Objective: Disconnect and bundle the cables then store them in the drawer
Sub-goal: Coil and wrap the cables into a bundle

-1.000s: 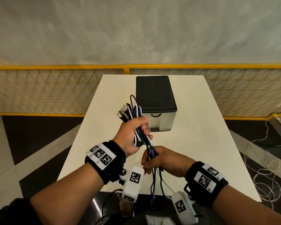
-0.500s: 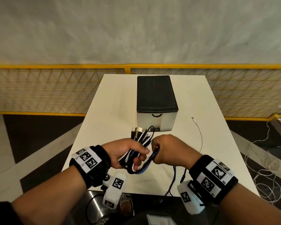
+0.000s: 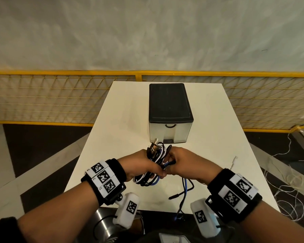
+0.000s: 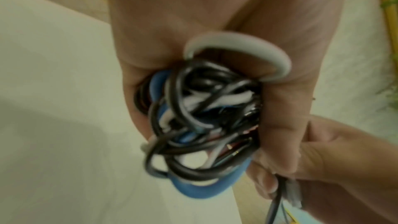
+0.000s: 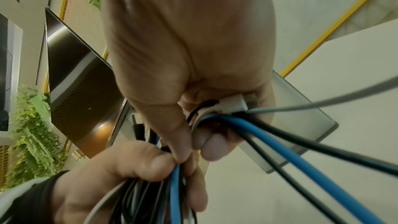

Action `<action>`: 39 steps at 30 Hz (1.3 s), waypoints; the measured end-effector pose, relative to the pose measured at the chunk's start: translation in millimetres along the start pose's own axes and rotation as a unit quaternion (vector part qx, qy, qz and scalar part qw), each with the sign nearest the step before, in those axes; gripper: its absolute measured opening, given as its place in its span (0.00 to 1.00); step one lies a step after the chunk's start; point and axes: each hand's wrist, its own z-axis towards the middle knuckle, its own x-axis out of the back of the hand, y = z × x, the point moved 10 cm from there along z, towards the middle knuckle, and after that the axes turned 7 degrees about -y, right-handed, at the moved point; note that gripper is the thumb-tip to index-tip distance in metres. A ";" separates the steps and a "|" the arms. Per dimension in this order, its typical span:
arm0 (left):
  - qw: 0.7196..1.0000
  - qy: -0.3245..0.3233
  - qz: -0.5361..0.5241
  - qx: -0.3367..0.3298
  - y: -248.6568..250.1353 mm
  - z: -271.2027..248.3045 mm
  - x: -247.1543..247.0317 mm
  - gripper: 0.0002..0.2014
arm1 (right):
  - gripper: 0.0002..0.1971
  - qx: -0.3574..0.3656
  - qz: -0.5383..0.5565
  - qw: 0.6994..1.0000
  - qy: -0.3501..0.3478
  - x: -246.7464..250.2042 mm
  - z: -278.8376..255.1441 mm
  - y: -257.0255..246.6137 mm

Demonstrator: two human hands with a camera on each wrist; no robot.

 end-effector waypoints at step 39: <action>0.974 0.112 -0.166 -0.106 15.1 14.2 9.5 0.10 | 0.19 0.018 0.370 0.928 0.036 -8.0 -0.5 -0.2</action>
